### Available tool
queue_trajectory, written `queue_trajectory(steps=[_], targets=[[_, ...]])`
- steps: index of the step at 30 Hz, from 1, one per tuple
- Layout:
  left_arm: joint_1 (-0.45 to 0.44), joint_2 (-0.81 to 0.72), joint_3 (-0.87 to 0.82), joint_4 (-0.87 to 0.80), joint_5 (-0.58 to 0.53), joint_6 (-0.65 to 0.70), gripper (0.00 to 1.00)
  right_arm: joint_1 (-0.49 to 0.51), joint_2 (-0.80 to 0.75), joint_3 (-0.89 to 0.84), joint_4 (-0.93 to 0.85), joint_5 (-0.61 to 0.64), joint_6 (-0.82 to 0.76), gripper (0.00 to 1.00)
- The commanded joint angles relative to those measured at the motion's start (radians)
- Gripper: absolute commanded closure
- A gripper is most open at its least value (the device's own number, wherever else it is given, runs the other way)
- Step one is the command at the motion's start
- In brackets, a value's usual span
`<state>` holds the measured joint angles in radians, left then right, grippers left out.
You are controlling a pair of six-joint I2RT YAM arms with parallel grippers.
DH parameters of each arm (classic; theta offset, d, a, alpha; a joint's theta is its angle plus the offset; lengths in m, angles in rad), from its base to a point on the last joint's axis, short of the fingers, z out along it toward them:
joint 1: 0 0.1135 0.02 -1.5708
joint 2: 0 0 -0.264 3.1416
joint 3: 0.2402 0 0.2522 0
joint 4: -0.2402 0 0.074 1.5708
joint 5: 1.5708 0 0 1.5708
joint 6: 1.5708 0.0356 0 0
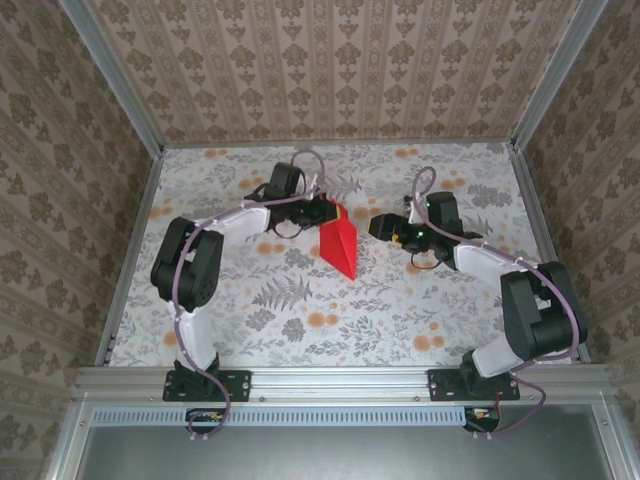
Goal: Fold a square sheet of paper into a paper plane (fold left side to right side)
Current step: Turn over the paper at the center of the table.
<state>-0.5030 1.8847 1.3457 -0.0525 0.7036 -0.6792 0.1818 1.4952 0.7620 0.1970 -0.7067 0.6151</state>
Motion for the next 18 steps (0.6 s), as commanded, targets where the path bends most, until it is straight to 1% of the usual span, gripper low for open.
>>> queue_trajectory(steps=[1, 4, 8, 11, 13, 16, 18], targets=[[0.027, -0.092, 0.090, -0.002, 0.058, 0.024, 0.95, -0.002, -0.044, 0.028, 0.100, -0.204, 0.045, 0.00], [0.040, -0.113, 0.153, 0.013, 0.092, 0.000, 0.95, 0.001, -0.035, 0.037, 0.183, -0.281, 0.098, 0.00], [0.040, -0.129, 0.199, 0.068, 0.129, -0.054, 0.95, 0.018, -0.018, 0.039, 0.252, -0.330, 0.132, 0.00], [0.040, -0.136, 0.220, 0.089, 0.140, -0.077, 0.95, 0.038, 0.003, 0.024, 0.400, -0.382, 0.211, 0.00], [0.040, -0.141, 0.218, 0.113, 0.152, -0.097, 0.95, 0.053, 0.018, 0.024, 0.486, -0.395, 0.266, 0.00], [0.039, -0.145, 0.212, 0.146, 0.170, -0.122, 0.95, 0.069, 0.054, 0.050, 0.530, -0.399, 0.307, 0.00], [0.039, -0.148, 0.206, 0.172, 0.186, -0.143, 0.95, 0.070, 0.076, 0.064, 0.593, -0.398, 0.357, 0.03]])
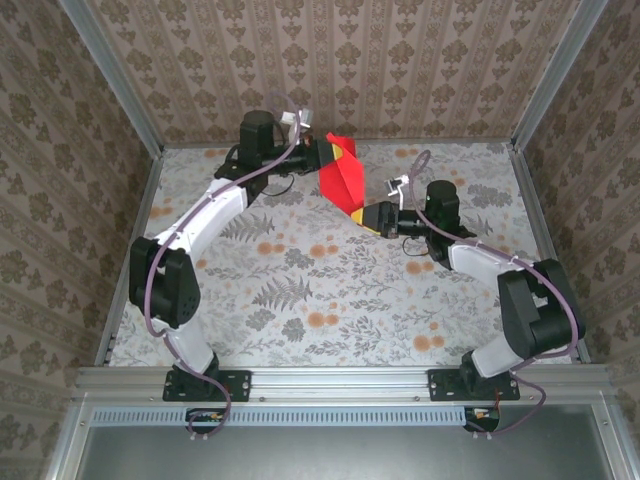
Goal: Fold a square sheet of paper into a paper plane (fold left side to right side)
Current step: Turn over the paper at the center of the table.
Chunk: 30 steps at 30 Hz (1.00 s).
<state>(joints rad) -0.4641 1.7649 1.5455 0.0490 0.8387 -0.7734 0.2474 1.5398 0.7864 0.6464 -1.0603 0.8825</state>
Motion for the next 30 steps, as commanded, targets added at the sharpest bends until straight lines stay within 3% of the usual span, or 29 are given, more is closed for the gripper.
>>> queue_trajectory(steps=[1, 6, 20, 25, 27, 30], targets=[[0.000, -0.028, 0.000, 0.084, 0.057, -0.060, 0.95, 0.005, 0.043, 0.048, 0.180, -0.045, 0.117, 0.06], [-0.004, -0.028, -0.020, 0.117, 0.081, -0.089, 0.95, 0.004, 0.068, 0.112, 0.222, -0.053, 0.160, 0.23], [-0.001, -0.038, -0.084, 0.155, 0.091, -0.121, 0.95, -0.052, 0.037, 0.169, 0.196, -0.031, 0.159, 0.49], [-0.002, -0.034, -0.091, 0.159, 0.091, -0.122, 0.94, -0.057, 0.030, 0.169, 0.172, -0.029, 0.149, 0.70], [-0.002, -0.035, -0.095, 0.160, 0.093, -0.120, 0.88, -0.056, 0.024, 0.169, 0.135, -0.026, 0.127, 0.81], [0.001, -0.050, -0.099, 0.109, 0.086, -0.071, 0.66, -0.057, -0.008, 0.180, -0.017, -0.007, 0.026, 0.89]])
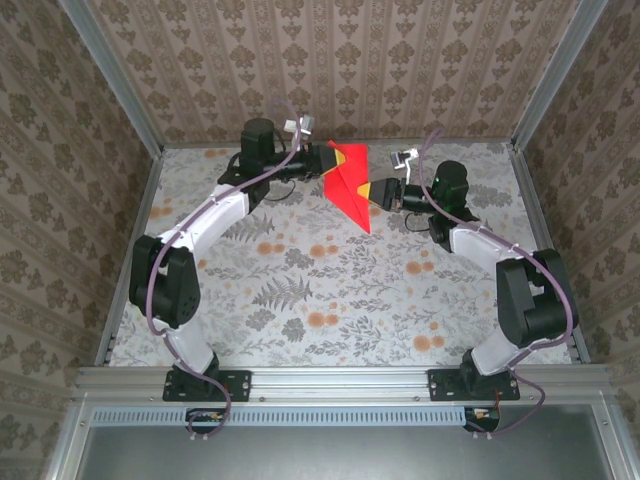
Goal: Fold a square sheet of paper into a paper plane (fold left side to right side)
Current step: Turn over the paper at the center of the table.
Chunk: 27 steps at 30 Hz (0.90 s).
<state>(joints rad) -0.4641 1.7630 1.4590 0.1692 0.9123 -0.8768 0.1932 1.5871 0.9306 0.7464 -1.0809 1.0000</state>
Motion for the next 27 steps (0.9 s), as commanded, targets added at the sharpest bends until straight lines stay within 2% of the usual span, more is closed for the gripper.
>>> queue_trajectory(steps=[1, 3, 5, 7, 8, 11, 13, 15, 18, 22, 25, 27], targets=[[0.002, -0.063, -0.015, -0.060, 0.001, 0.073, 0.60, -0.002, -0.074, 0.040, -0.190, 0.028, -0.147, 0.91], [0.048, -0.099, -0.024, -0.171, -0.050, 0.161, 0.53, -0.001, -0.118, 0.072, -0.448, 0.079, -0.310, 0.93], [0.077, -0.146, -0.048, -0.262, -0.103, 0.233, 0.48, 0.008, -0.167, 0.122, -0.745, 0.191, -0.500, 0.93], [0.108, -0.204, -0.084, -0.339, -0.173, 0.299, 0.42, 0.034, -0.189, 0.184, -1.016, 0.383, -0.675, 0.93], [0.120, -0.230, -0.103, -0.362, -0.198, 0.321, 0.41, 0.055, -0.226, 0.208, -1.107, 0.474, -0.725, 0.94], [0.141, -0.317, -0.163, -0.446, -0.318, 0.383, 0.38, 0.160, -0.237, 0.281, -1.338, 0.858, -0.832, 0.94], [0.150, -0.382, -0.220, -0.462, -0.402, 0.398, 0.37, 0.258, -0.209, 0.337, -1.456, 1.161, -0.857, 0.94], [0.156, -0.433, -0.272, -0.459, -0.457, 0.399, 0.35, 0.334, -0.138, 0.391, -1.552, 1.390, -0.859, 0.94], [0.168, -0.494, -0.337, -0.449, -0.529, 0.380, 0.33, 0.435, -0.009, 0.481, -1.671, 1.628, -0.867, 0.94], [0.193, -0.544, -0.386, -0.447, -0.570, 0.363, 0.32, 0.549, 0.208, 0.608, -1.794, 1.863, -0.872, 0.93], [0.208, -0.557, -0.400, -0.447, -0.566, 0.357, 0.31, 0.605, 0.375, 0.694, -1.866, 1.994, -0.871, 0.93], [0.212, -0.560, -0.404, -0.447, -0.560, 0.355, 0.31, 0.623, 0.469, 0.747, -1.905, 2.030, -0.861, 0.93]])
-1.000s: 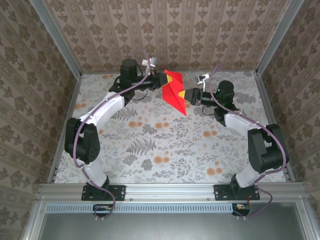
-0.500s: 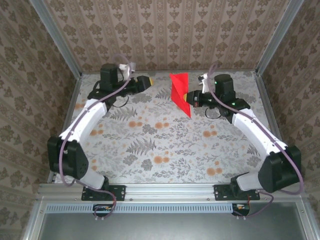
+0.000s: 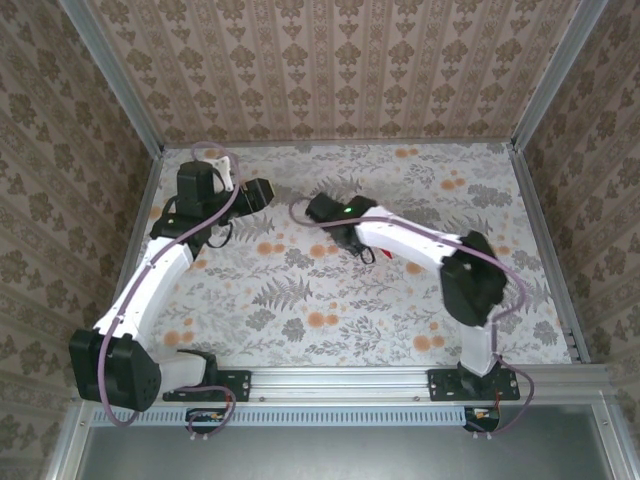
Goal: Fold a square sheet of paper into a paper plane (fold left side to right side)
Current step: Turn over the paper at the center of the table.
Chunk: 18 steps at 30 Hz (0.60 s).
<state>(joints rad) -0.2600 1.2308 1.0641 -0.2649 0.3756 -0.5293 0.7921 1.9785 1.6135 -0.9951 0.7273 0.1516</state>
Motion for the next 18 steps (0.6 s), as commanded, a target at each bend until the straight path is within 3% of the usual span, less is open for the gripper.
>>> queue_trajectory(steps=[1, 6, 9, 18], targets=[[0.010, -0.030, -0.009, -0.014, -0.019, 0.007, 0.31, 0.030, 0.118, 0.086, -0.175, 0.219, -0.010, 0.93], [0.019, -0.028, -0.014, -0.016, -0.005, 0.008, 0.31, 0.054, 0.228, 0.143, -0.193, 0.153, -0.010, 0.92], [0.023, -0.022, -0.017, -0.016, 0.006, 0.005, 0.30, 0.059, 0.270, 0.170, -0.212, 0.040, -0.017, 0.87], [0.025, 0.046, -0.035, 0.008, 0.112, -0.050, 0.30, 0.043, 0.151, 0.124, -0.158, -0.307, 0.014, 0.48]])
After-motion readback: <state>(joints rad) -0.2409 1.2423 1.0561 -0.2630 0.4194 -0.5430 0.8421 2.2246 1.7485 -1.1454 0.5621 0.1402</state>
